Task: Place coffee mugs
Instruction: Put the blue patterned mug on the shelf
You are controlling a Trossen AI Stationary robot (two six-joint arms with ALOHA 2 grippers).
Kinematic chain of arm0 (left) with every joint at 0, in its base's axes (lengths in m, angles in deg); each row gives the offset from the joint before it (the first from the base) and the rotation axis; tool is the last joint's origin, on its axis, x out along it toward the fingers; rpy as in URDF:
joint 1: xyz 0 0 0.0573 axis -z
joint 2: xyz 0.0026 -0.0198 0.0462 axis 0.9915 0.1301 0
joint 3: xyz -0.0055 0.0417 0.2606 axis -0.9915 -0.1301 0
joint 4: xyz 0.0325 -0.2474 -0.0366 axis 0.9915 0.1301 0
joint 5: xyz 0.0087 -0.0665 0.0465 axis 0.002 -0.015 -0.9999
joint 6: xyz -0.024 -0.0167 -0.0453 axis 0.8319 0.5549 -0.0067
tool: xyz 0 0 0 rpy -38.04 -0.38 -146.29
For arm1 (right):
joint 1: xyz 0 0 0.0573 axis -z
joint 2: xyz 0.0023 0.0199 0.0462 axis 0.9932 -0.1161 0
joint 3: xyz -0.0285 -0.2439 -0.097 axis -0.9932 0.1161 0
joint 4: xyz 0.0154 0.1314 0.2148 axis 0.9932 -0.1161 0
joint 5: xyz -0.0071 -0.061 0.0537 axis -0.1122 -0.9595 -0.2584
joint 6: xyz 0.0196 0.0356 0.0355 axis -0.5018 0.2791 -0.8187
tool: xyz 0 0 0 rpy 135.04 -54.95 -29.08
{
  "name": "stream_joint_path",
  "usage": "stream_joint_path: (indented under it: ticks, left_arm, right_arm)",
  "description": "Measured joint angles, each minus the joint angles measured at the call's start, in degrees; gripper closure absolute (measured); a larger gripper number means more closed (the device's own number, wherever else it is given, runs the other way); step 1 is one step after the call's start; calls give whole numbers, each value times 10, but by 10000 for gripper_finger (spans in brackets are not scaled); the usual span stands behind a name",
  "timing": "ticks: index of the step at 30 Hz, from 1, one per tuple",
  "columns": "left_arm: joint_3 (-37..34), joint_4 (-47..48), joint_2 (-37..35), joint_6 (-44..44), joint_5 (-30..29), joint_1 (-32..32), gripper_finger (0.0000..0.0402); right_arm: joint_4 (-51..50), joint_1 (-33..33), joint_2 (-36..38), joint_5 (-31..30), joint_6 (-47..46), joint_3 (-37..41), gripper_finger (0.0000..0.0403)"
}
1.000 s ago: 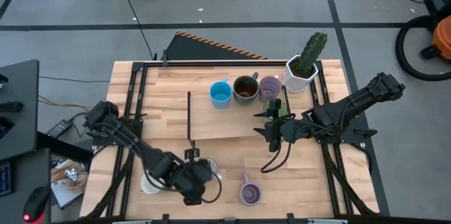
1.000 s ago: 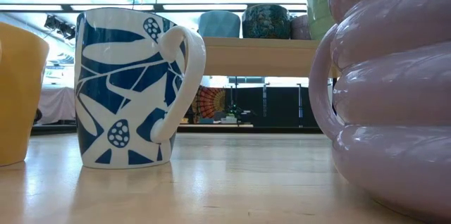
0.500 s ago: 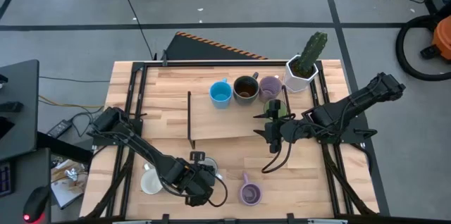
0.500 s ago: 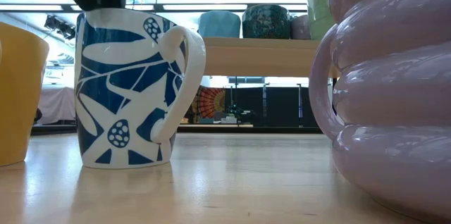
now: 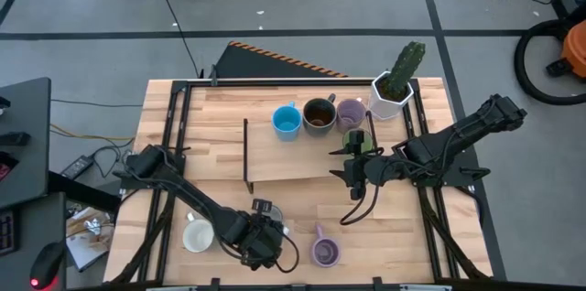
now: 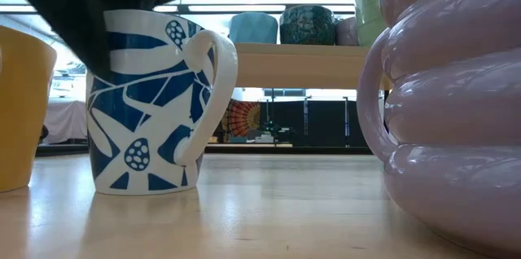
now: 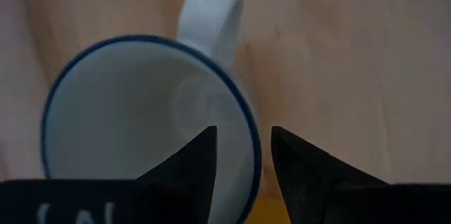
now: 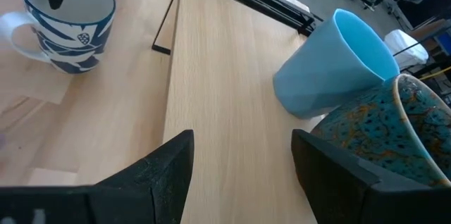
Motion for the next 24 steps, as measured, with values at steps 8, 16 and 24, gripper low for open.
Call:
stream_joint_path:
  ticks: [8,16,24]
  left_arm:
    - [0,3,7,-54,20,-13,315]
    - [0,9,7,-106,36,-18,372]
    - [0,48,-33,-159,40,-17,372]
  right_arm:
    - [0,0,0,1,-10,0,158]
    - [2,-1,0,28,-42,-1,158]
    - [2,-8,0,28,-65,-1,158]
